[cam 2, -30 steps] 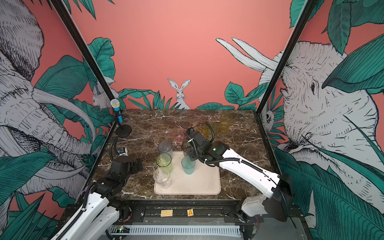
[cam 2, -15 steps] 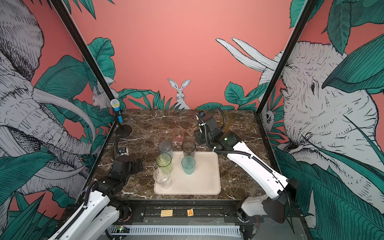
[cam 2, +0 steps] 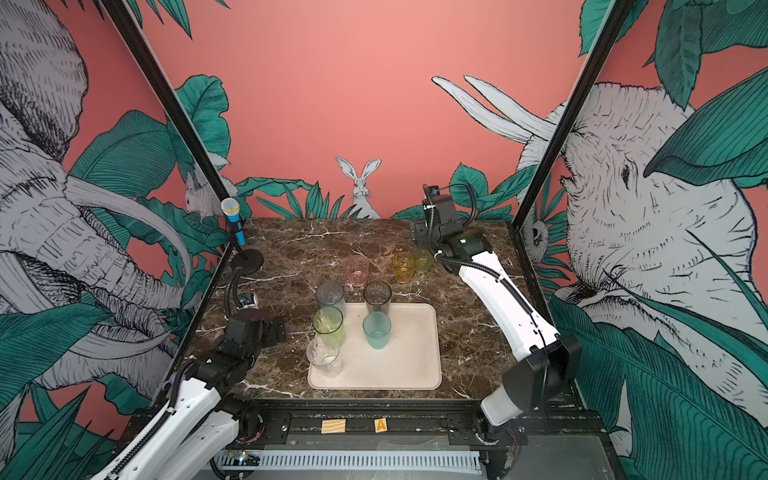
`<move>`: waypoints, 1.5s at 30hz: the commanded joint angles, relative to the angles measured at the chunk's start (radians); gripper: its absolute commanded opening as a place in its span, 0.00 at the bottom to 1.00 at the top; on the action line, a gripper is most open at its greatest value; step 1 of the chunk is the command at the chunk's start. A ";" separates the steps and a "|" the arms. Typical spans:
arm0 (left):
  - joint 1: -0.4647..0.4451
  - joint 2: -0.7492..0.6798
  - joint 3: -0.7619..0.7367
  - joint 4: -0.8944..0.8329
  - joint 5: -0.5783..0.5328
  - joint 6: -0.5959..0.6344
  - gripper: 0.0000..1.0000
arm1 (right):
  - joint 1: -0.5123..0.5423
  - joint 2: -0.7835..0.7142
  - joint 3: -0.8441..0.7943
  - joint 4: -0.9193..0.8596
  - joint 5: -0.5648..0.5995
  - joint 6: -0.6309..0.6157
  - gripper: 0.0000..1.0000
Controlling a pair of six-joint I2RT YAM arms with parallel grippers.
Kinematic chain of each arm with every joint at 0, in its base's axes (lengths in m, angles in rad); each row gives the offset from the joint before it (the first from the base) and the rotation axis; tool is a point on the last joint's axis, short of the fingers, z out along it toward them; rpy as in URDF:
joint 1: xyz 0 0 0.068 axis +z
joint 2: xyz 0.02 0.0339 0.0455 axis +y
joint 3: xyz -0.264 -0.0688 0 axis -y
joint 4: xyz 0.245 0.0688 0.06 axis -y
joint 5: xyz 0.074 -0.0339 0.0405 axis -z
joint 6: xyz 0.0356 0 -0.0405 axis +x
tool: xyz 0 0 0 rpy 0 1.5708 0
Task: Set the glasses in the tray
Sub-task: 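Raise the right gripper and move it over the yellow tumbler, then lower the open right gripper around the yellow tumbler's rim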
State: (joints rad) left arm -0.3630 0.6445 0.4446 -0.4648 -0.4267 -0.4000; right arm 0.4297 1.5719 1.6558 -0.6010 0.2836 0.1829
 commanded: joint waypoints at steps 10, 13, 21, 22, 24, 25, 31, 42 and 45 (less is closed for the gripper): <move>0.003 -0.038 0.022 -0.016 -0.007 -0.019 1.00 | -0.200 0.199 0.181 -0.027 -0.104 0.116 0.92; 0.003 -0.041 0.022 -0.016 -0.007 -0.019 1.00 | -0.245 0.243 0.207 -0.038 -0.130 0.150 0.93; 0.002 -0.050 0.016 -0.020 -0.005 -0.024 0.99 | -0.340 0.378 0.287 -0.131 -0.180 0.257 0.99; 0.004 -0.051 0.015 -0.019 -0.005 -0.024 1.00 | -0.348 0.390 0.293 -0.140 -0.188 0.265 0.99; 0.003 -0.051 0.016 -0.018 -0.005 -0.025 0.99 | -0.362 0.413 0.301 -0.149 -0.213 0.275 0.98; 0.003 -0.051 0.015 -0.018 -0.004 -0.024 1.00 | -0.369 0.422 0.305 -0.154 -0.220 0.282 0.99; 0.003 -0.051 0.016 -0.021 -0.004 -0.025 0.99 | -0.398 0.467 0.315 -0.159 -0.257 0.293 0.99; 0.003 -0.059 0.016 -0.026 -0.001 -0.026 1.00 | -0.414 0.532 0.351 -0.178 -0.286 0.304 0.98; 0.002 -0.062 0.013 -0.028 -0.002 -0.028 1.00 | -0.414 0.547 0.357 -0.181 -0.300 0.303 0.97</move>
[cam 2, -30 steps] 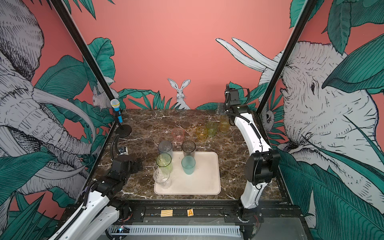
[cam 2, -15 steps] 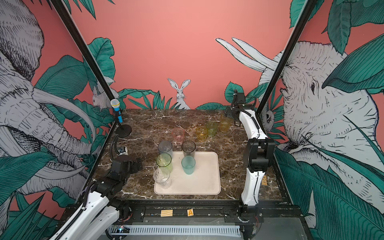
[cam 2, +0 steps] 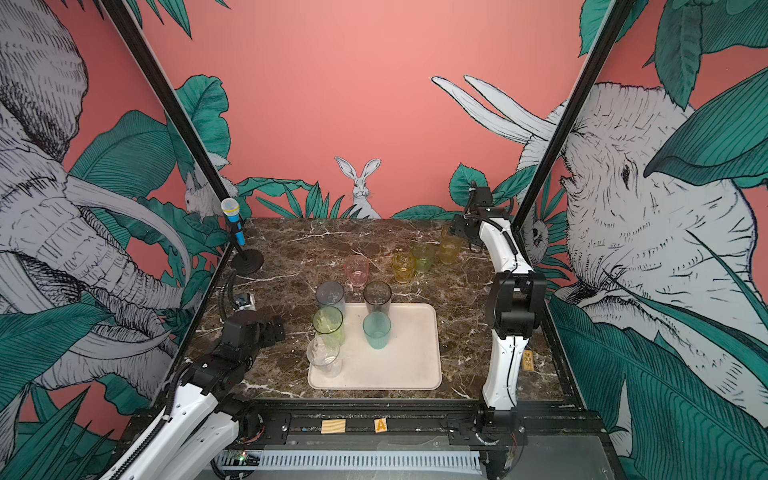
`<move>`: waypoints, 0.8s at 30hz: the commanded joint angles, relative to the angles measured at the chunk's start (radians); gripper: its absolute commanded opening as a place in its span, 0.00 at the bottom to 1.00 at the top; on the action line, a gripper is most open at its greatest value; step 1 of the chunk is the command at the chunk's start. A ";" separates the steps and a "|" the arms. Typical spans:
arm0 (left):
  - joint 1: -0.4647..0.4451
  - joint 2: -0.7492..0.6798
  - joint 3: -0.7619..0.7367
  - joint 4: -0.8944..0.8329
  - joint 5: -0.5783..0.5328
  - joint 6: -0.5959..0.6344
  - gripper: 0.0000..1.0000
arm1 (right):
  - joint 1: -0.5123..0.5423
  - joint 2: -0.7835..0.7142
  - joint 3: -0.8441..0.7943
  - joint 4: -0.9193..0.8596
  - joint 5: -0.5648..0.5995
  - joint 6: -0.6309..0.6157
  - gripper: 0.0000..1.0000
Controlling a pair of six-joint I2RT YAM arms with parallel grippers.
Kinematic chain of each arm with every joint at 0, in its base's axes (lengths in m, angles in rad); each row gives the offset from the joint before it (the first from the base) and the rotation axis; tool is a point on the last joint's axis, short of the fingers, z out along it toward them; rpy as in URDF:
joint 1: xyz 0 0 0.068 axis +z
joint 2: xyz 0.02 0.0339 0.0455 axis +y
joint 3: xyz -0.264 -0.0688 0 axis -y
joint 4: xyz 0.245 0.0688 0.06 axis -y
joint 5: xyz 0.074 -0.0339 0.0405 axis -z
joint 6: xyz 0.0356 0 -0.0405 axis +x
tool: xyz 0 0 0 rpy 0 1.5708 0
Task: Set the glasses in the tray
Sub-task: 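Lower the open right gripper around the yellow tumbler's rim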
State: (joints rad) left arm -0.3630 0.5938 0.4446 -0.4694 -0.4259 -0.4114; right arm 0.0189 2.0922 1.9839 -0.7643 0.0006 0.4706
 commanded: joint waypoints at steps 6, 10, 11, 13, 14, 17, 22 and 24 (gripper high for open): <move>0.003 -0.012 0.010 -0.022 -0.002 -0.019 1.00 | -0.005 0.051 0.044 -0.029 -0.028 0.014 0.93; 0.003 -0.010 0.011 -0.020 -0.002 -0.019 1.00 | -0.005 0.064 0.048 -0.027 -0.029 0.016 0.90; 0.004 -0.010 0.010 -0.020 -0.002 -0.018 0.99 | -0.005 0.067 0.050 -0.030 -0.026 0.016 0.89; 0.003 -0.010 0.010 -0.020 0.001 -0.018 1.00 | -0.005 0.074 0.057 -0.032 -0.027 0.016 0.88; 0.003 -0.011 0.010 -0.021 0.002 -0.021 1.00 | -0.005 0.077 0.059 -0.034 -0.027 0.016 0.87; 0.003 -0.013 0.009 -0.023 0.002 -0.021 1.00 | -0.005 0.081 0.062 -0.033 -0.033 0.019 0.84; 0.003 -0.012 0.006 -0.020 0.003 -0.022 1.00 | -0.005 0.090 0.062 -0.029 -0.039 0.026 0.79; 0.004 -0.012 0.006 -0.021 0.003 -0.022 1.00 | -0.005 0.094 0.062 -0.029 -0.044 0.032 0.77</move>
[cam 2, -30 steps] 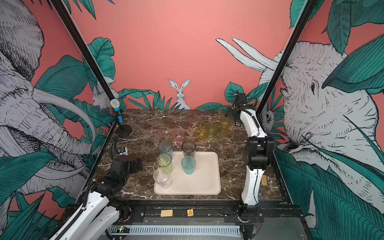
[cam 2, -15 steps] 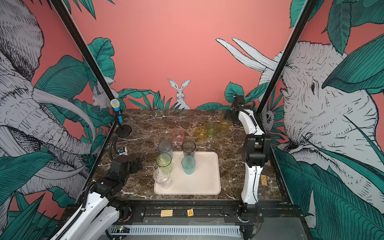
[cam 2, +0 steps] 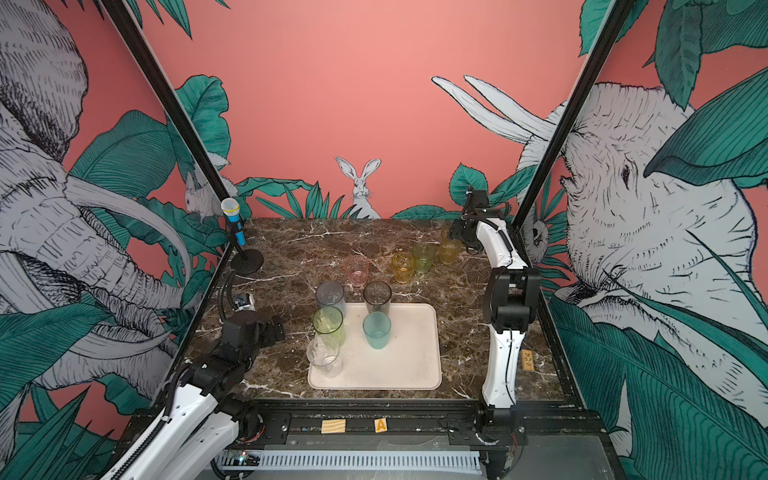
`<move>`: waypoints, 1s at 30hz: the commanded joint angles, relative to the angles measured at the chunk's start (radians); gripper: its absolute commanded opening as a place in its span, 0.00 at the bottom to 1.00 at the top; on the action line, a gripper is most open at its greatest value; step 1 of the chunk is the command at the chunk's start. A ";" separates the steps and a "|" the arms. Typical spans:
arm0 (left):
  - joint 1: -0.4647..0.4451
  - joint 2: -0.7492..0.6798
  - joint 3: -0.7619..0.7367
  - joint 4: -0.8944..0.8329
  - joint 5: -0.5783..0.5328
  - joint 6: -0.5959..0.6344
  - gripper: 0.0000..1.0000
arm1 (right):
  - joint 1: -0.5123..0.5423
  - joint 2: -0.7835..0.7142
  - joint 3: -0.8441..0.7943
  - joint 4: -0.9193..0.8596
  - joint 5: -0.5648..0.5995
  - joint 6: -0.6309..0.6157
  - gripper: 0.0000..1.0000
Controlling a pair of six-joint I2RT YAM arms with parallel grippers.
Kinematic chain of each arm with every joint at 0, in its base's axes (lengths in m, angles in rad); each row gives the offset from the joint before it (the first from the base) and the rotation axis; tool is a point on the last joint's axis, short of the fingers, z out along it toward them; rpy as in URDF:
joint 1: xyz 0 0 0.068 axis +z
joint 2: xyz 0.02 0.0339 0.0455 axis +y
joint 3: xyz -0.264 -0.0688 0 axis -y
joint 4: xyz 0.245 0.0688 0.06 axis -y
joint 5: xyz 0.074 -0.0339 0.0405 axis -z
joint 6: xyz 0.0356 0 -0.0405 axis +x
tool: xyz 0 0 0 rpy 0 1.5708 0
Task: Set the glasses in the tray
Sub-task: 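Lower the open right gripper around the yellow tumbler's rim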
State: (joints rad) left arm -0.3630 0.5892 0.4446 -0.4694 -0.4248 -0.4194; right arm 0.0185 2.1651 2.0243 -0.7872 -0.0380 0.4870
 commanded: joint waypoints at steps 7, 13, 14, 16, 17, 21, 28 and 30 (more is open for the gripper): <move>0.003 -0.007 0.011 -0.026 0.006 -0.014 0.99 | -0.005 0.031 0.016 0.001 -0.026 0.032 0.69; 0.003 -0.011 0.005 -0.024 0.008 -0.015 1.00 | -0.005 0.037 0.016 0.002 -0.034 0.030 0.60; 0.003 -0.010 0.005 -0.023 0.008 -0.015 1.00 | -0.005 0.038 0.016 0.003 -0.033 0.030 0.60; 0.003 -0.009 0.006 -0.023 0.008 -0.014 1.00 | -0.004 0.039 0.016 0.002 -0.035 0.027 0.57; 0.004 -0.007 0.006 -0.023 0.008 -0.013 1.00 | -0.005 0.040 0.017 0.002 -0.037 0.027 0.57; 0.003 -0.005 0.007 -0.021 0.009 -0.013 1.00 | -0.005 0.041 0.017 0.002 -0.040 0.027 0.52; 0.004 0.002 0.012 -0.017 0.009 -0.008 1.00 | -0.005 0.047 0.017 0.002 -0.056 0.026 0.46; 0.004 0.004 0.011 -0.015 0.009 -0.008 1.00 | -0.004 0.046 0.017 0.002 -0.060 0.025 0.44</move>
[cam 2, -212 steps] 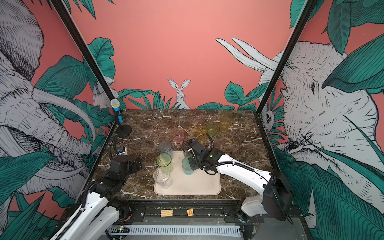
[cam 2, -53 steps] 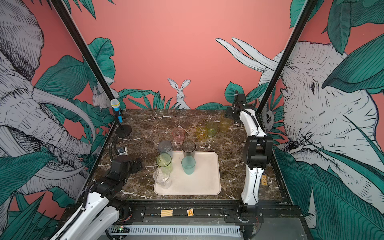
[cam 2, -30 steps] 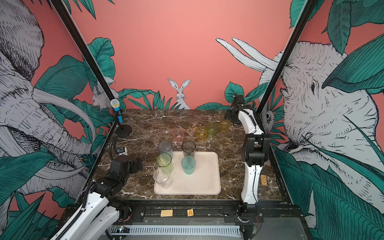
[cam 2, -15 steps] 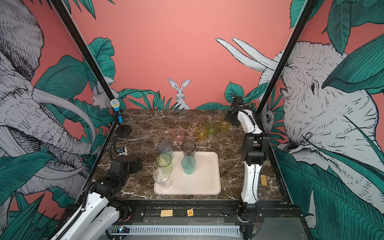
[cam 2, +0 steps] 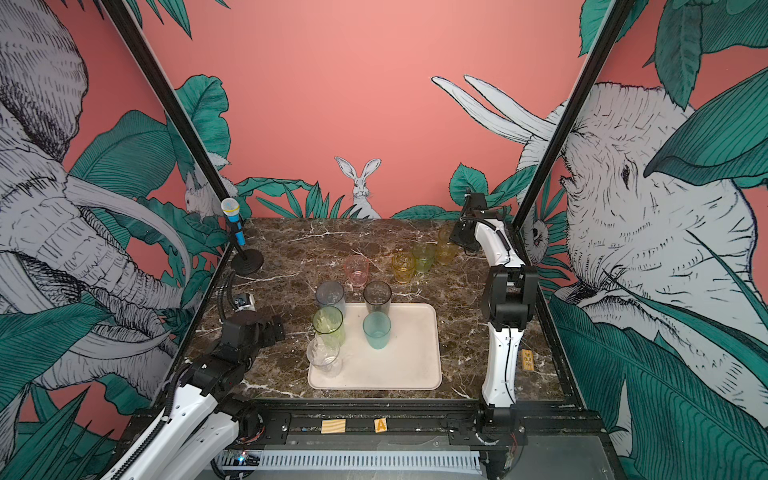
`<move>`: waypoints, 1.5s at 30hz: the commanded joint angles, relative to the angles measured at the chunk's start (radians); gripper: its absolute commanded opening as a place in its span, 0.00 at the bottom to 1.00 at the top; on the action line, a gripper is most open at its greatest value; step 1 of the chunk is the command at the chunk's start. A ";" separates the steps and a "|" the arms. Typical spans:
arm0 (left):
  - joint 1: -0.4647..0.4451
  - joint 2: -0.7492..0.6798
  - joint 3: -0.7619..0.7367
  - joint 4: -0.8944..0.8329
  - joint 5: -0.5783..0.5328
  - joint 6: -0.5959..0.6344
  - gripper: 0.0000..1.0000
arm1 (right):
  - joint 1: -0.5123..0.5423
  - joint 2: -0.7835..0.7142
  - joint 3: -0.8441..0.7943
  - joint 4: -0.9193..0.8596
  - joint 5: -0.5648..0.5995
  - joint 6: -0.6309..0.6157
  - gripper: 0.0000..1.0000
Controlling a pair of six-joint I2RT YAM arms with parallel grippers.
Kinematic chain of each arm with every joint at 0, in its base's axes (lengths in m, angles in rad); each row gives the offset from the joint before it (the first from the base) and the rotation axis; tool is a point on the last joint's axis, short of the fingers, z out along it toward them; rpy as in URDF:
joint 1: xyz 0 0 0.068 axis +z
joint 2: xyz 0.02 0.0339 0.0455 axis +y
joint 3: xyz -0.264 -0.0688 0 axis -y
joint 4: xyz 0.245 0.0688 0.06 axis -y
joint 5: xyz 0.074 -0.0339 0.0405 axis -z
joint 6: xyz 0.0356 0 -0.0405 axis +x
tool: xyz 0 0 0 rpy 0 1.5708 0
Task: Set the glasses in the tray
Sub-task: 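Lower the open right gripper around the yellow tumbler's rim, then close the right gripper on the yellow tumbler's rim and lift it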
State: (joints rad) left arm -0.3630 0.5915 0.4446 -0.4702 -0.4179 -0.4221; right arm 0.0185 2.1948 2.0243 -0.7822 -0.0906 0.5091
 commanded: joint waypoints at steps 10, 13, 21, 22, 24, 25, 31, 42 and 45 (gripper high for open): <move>0.003 0.008 0.016 -0.005 0.007 0.000 0.99 | -0.004 0.022 0.040 -0.022 -0.017 -0.010 0.30; 0.003 0.014 0.017 -0.004 0.008 0.000 0.99 | -0.003 0.020 0.044 -0.025 -0.029 -0.021 0.24; 0.002 0.013 0.017 -0.004 0.007 0.002 0.99 | -0.004 0.014 0.063 -0.060 -0.027 -0.047 0.13; 0.003 0.011 0.016 -0.004 0.007 0.004 0.99 | -0.003 0.014 0.065 -0.061 -0.034 -0.051 0.10; 0.002 0.010 0.016 -0.009 0.004 0.003 1.00 | -0.004 0.011 0.070 -0.066 -0.037 -0.060 0.04; 0.003 0.007 0.016 -0.011 0.002 0.001 0.99 | -0.005 0.010 0.071 -0.070 -0.037 -0.065 0.02; 0.003 -0.011 0.007 -0.010 0.005 0.000 0.99 | -0.004 -0.015 0.100 -0.119 -0.028 -0.088 0.00; 0.003 -0.029 0.001 -0.020 0.010 -0.004 1.00 | -0.001 -0.118 0.150 -0.215 -0.014 -0.134 0.00; 0.003 -0.035 0.003 -0.026 0.009 -0.006 0.99 | 0.001 -0.140 0.169 -0.254 0.006 -0.148 0.00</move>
State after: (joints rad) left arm -0.3630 0.5686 0.4446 -0.4702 -0.4072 -0.4221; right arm 0.0185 2.1334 2.1506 -0.9829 -0.1062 0.3882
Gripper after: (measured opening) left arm 0.995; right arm 0.098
